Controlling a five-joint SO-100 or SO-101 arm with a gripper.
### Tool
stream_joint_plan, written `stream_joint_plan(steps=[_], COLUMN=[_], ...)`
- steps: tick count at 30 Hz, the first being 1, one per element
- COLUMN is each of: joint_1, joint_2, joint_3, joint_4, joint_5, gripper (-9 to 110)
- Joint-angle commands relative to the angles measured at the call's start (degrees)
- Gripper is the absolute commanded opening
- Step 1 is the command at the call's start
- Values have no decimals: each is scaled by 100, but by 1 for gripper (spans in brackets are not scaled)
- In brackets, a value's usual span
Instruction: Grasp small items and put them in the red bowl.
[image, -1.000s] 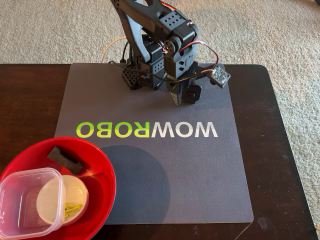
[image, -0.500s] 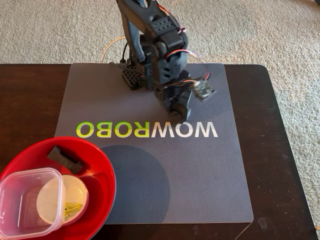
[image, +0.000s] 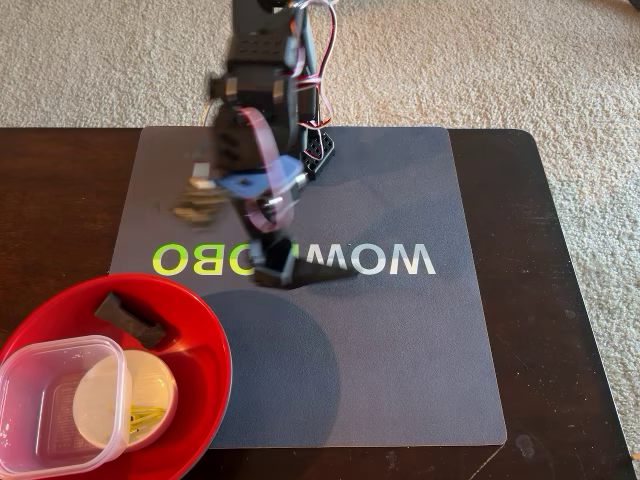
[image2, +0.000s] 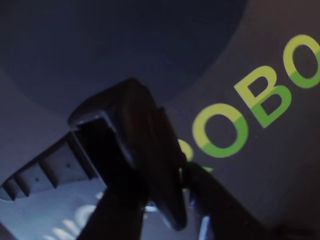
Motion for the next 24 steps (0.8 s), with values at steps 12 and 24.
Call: stream_joint_plan(steps=[12,24], joint_1=[1151,1828], joint_2=[-1723,-3551], joint_3=[-4825,-5150], joint_4=[993,589], joint_5=[-1169,-932], gripper=[0,0])
